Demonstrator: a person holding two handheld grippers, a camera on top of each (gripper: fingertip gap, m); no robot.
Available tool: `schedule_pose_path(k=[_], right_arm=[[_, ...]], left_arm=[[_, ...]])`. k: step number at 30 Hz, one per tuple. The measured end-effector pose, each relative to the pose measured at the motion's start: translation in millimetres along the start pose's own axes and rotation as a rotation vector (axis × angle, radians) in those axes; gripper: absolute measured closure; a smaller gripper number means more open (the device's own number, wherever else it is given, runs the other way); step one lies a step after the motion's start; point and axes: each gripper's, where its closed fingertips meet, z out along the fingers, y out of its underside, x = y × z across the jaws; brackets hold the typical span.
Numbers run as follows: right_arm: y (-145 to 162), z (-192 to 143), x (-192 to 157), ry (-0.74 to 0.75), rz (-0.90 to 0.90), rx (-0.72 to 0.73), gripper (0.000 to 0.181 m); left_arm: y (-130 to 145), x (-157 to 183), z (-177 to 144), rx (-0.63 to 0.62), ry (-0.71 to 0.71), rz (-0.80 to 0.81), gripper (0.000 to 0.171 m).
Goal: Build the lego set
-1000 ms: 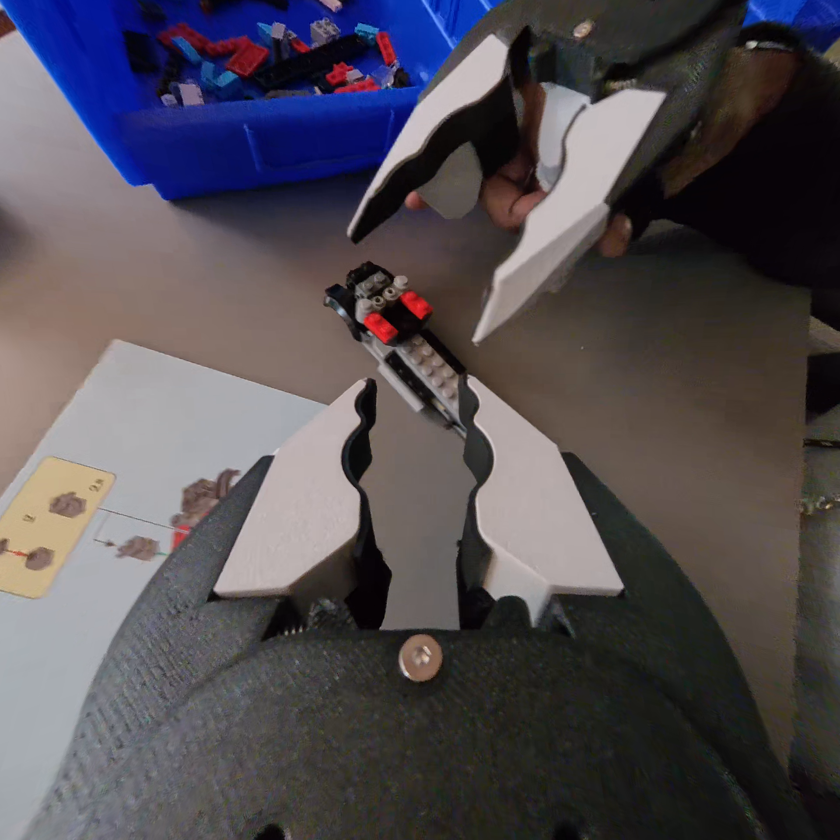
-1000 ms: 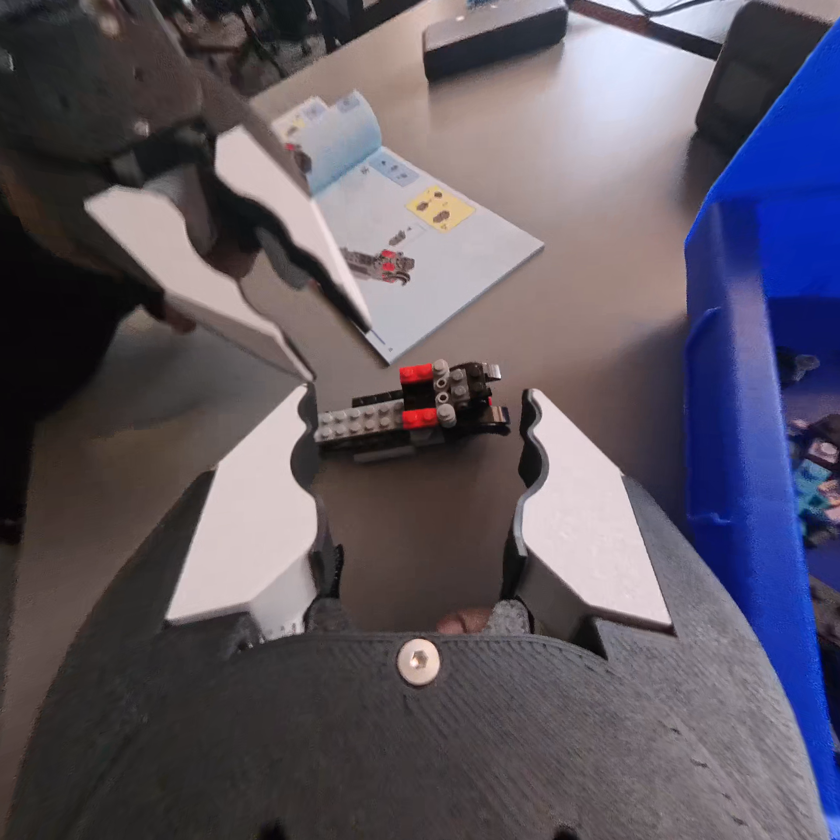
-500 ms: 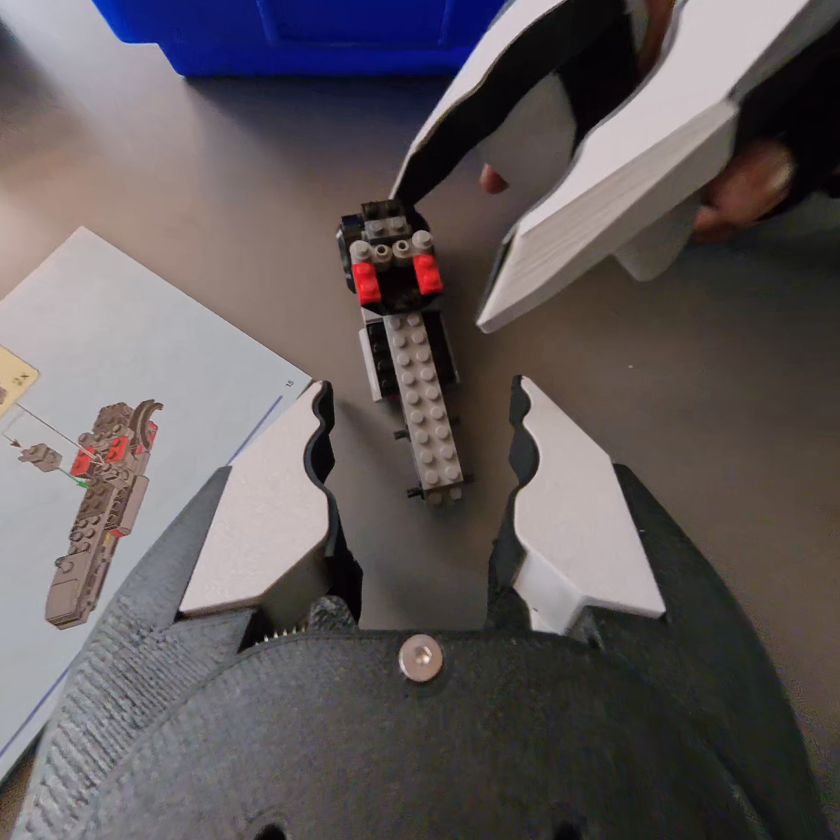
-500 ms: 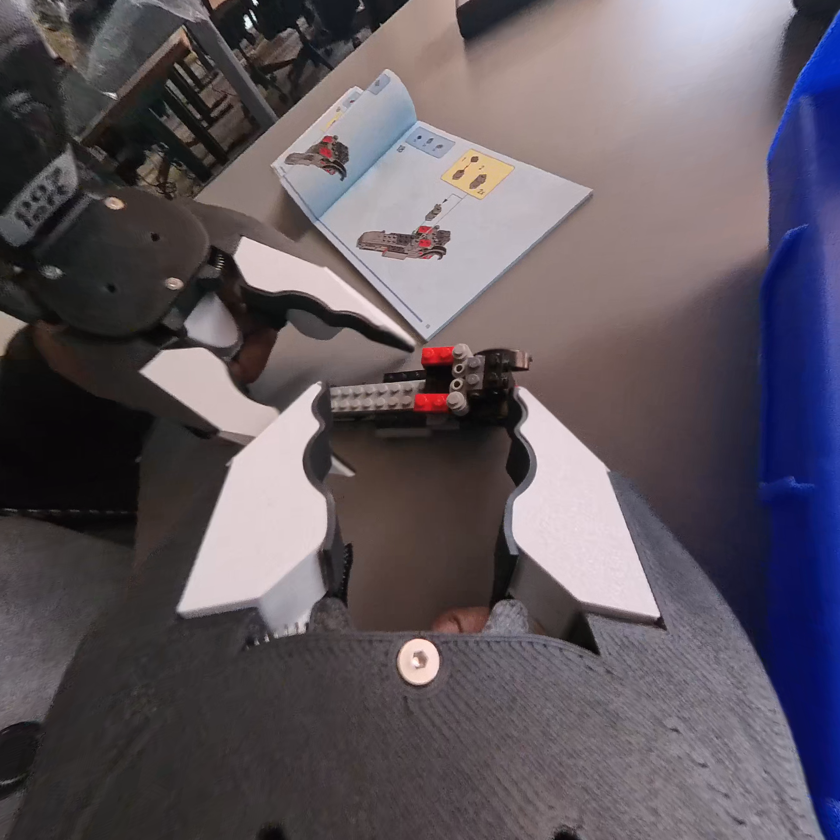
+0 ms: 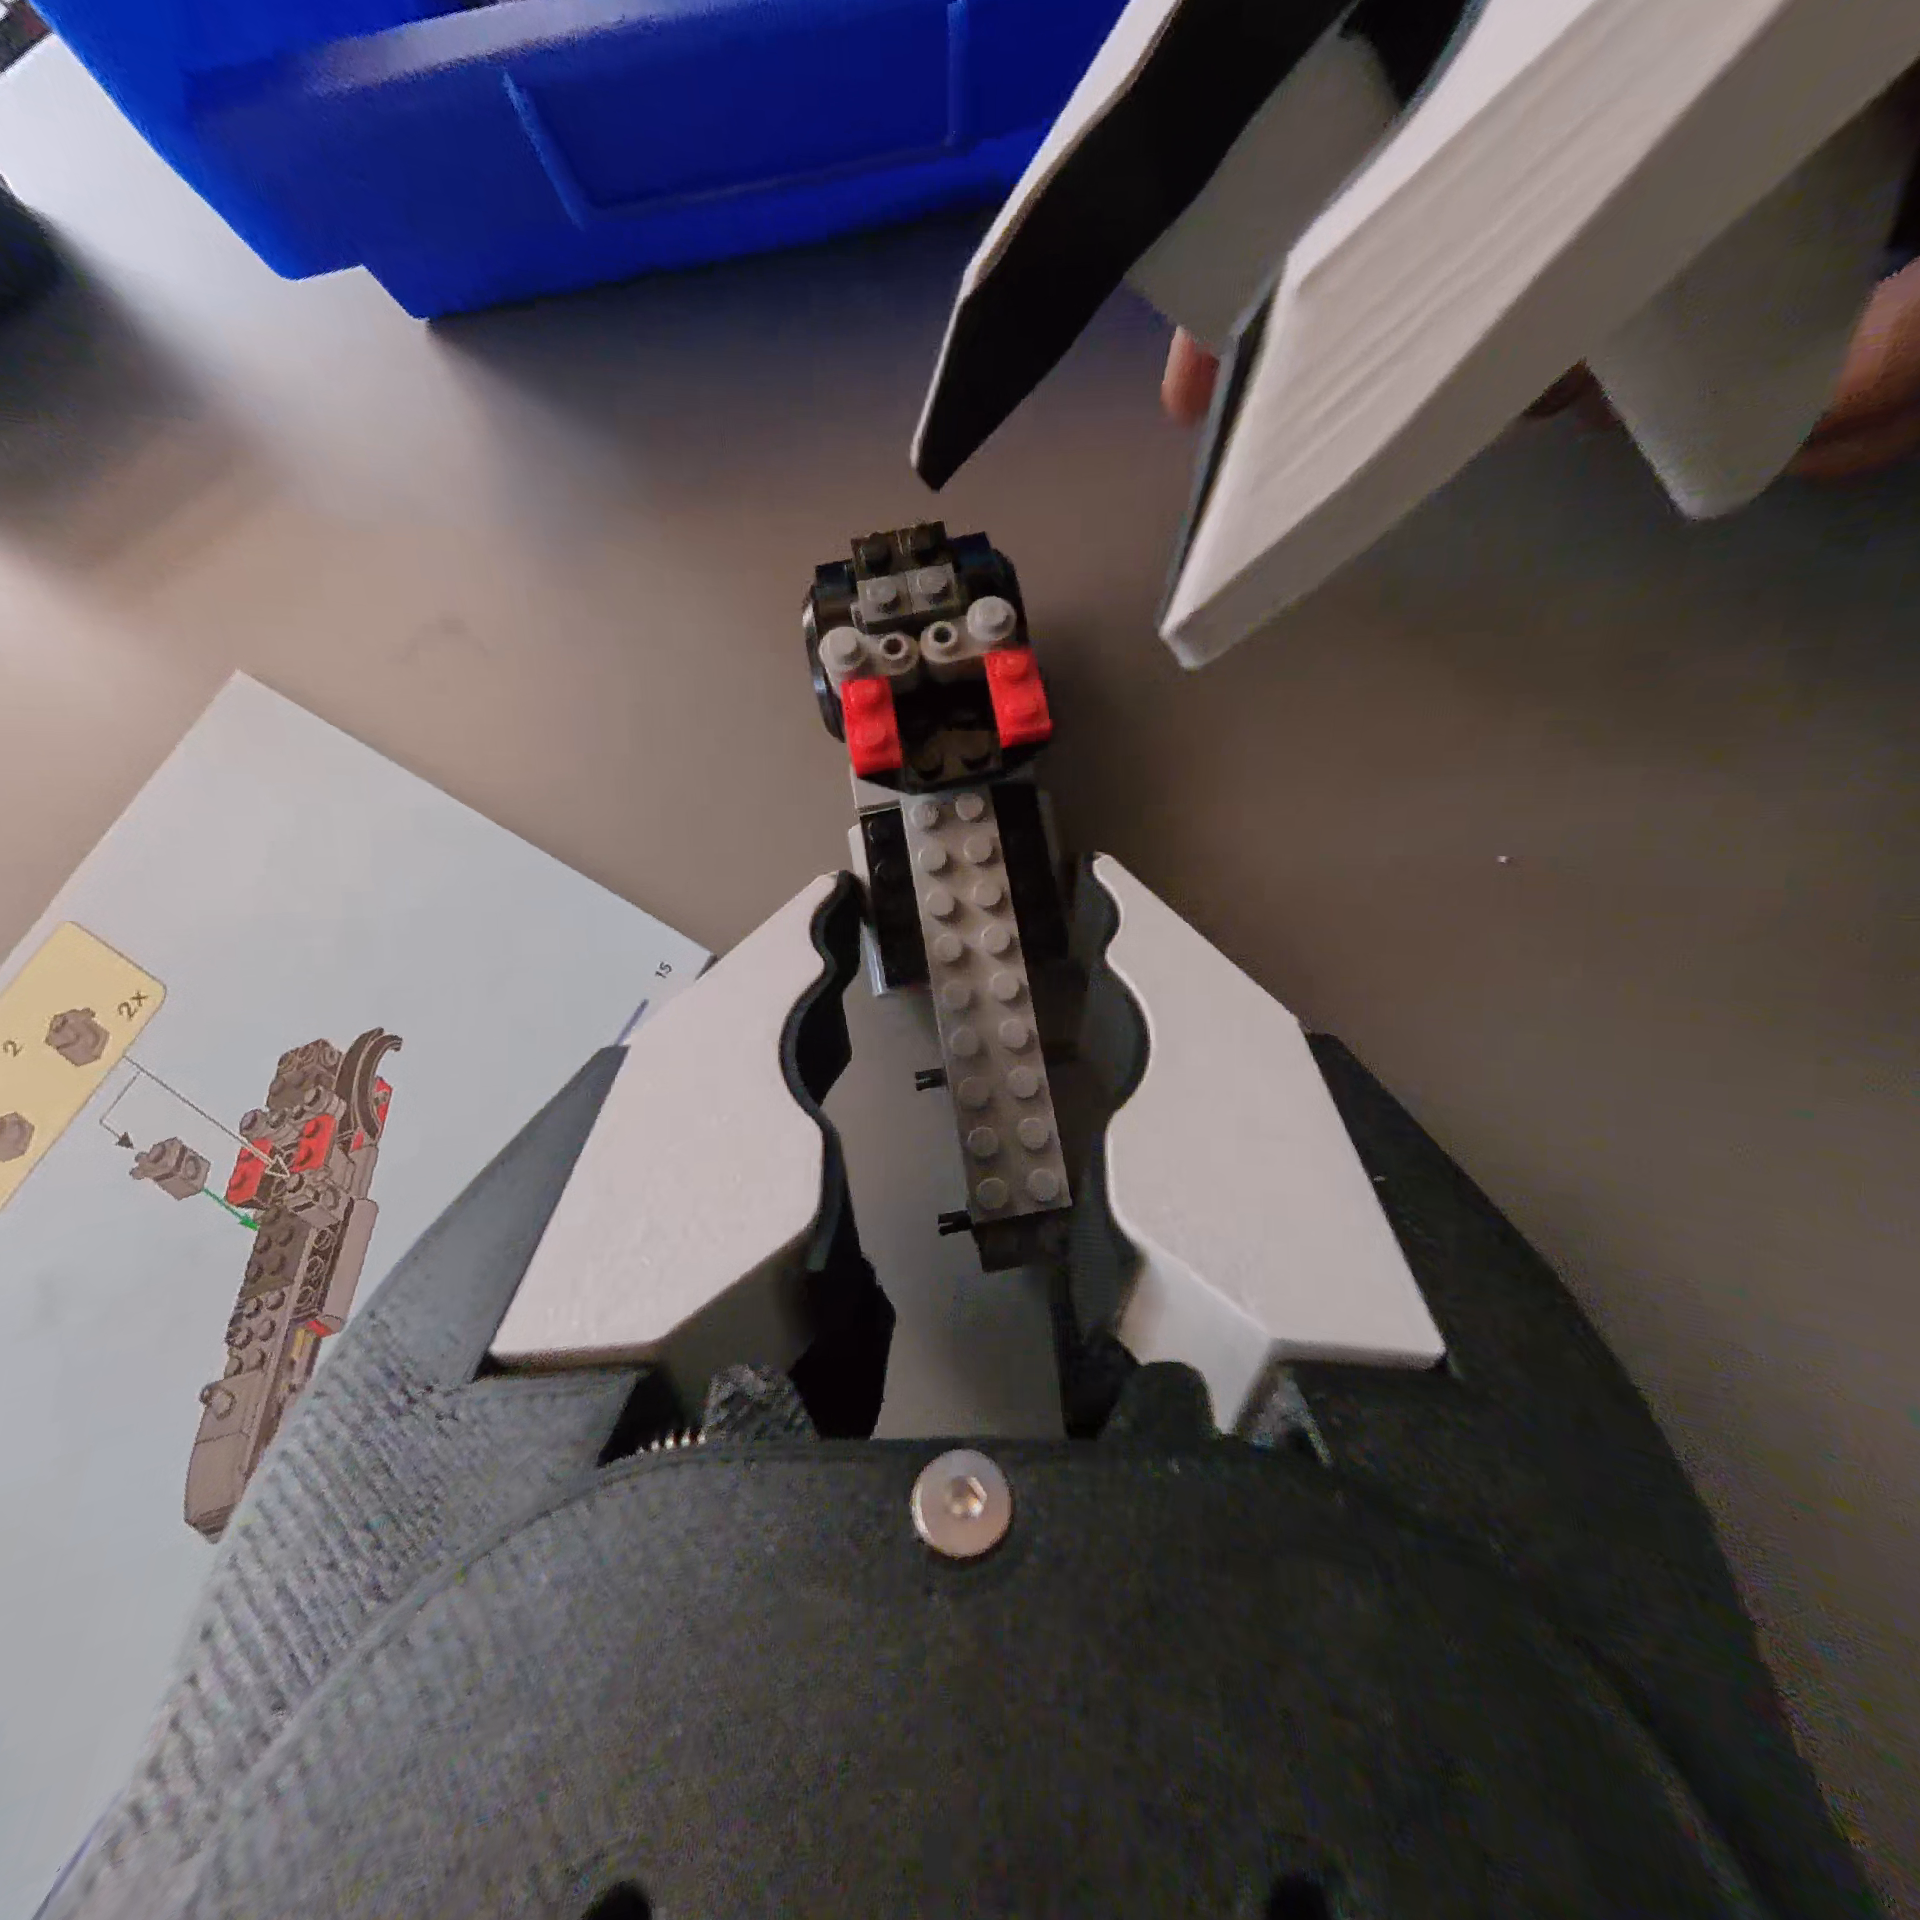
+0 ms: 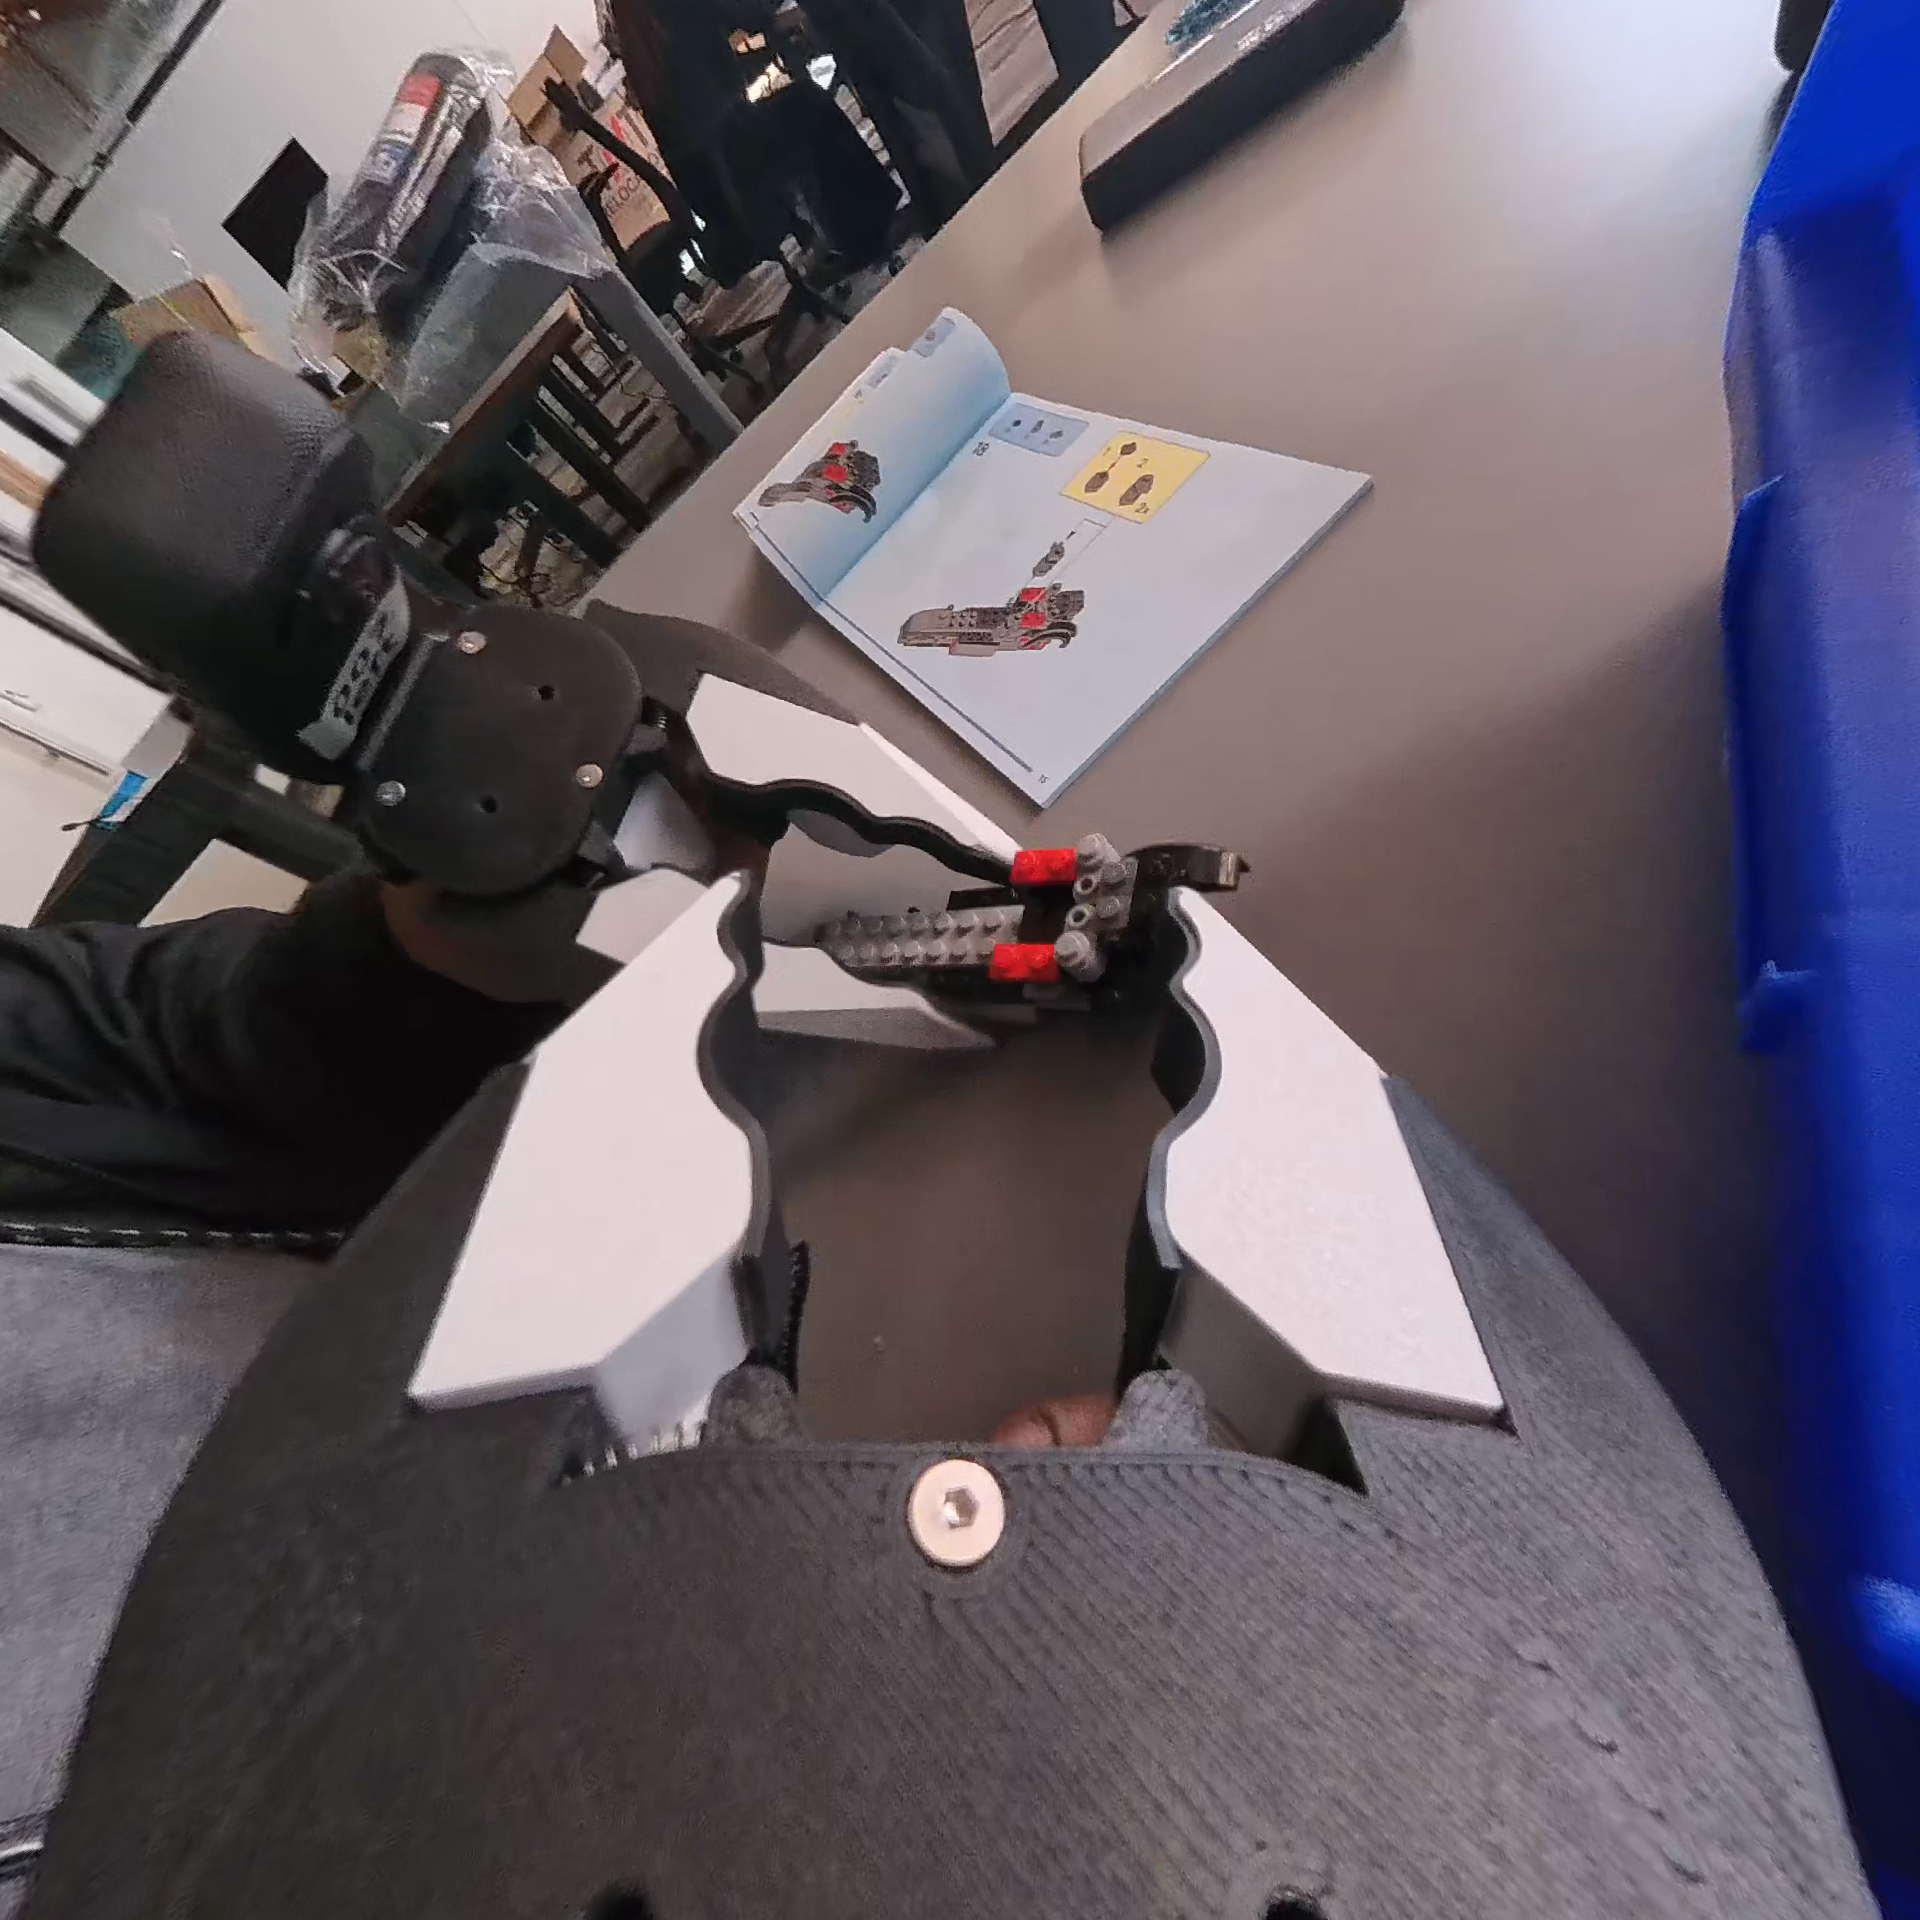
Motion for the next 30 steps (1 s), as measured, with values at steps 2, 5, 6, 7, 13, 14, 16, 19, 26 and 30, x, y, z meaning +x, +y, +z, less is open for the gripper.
schedule_pose_path(k=[2, 5, 6, 7, 13, 14, 16, 19, 26, 30], right_arm=[[1.6, -3.5, 1.1, 0.021, -0.013, -0.008, 0.104], [6.8, -8.5, 2.9, 0.041, -0.018, -0.019, 0.104], [9.6, -9.6, 2.9, 0.04, -0.016, -0.024, 0.106], [12.6, -10.0, 2.6, 0.038, -0.012, -0.032, 0.106], [21.4, -9.0, 3.4, 0.051, -0.021, -0.06, 0.105], [21.9, -8.6, 4.5, 0.058, -0.021, -0.063, 0.105], [24.2, -7.6, 7.1, 0.076, -0.033, -0.075, 0.104], [31.8, -4.8, 11.7, 0.112, -0.067, -0.117, 0.103], [51.0, 1.0, 12.6, 0.165, -0.278, -0.248, 0.101], [55.9, 6.7, 6.4, 0.143, -0.421, -0.29, 0.103]], left_arm=[[-0.3, -0.5, -0.1, 0.012, 0.012, 0.011, 0.129], [-0.5, -2.8, -0.9, 0.02, 0.015, 0.03, 0.13], [0.0, -2.4, -0.8, 0.018, 0.024, 0.033, 0.13], [-0.3, -1.9, -0.7, 0.02, 0.035, 0.029, 0.13], [-6.4, -4.1, -3.0, 0.06, 0.074, 0.009, 0.13], [-6.8, -4.4, -3.1, 0.062, 0.081, 0.006, 0.13], [-6.8, -3.9, -3.2, 0.063, 0.095, 0.01, 0.13], [-7.5, -1.3, -4.5, 0.074, 0.131, 0.01, 0.13], [9.4, 9.1, -17.5, 0.047, 0.288, 0.127, 0.13], [22.7, 12.2, -30.9, 0.036, 0.377, 0.18, 0.13]])
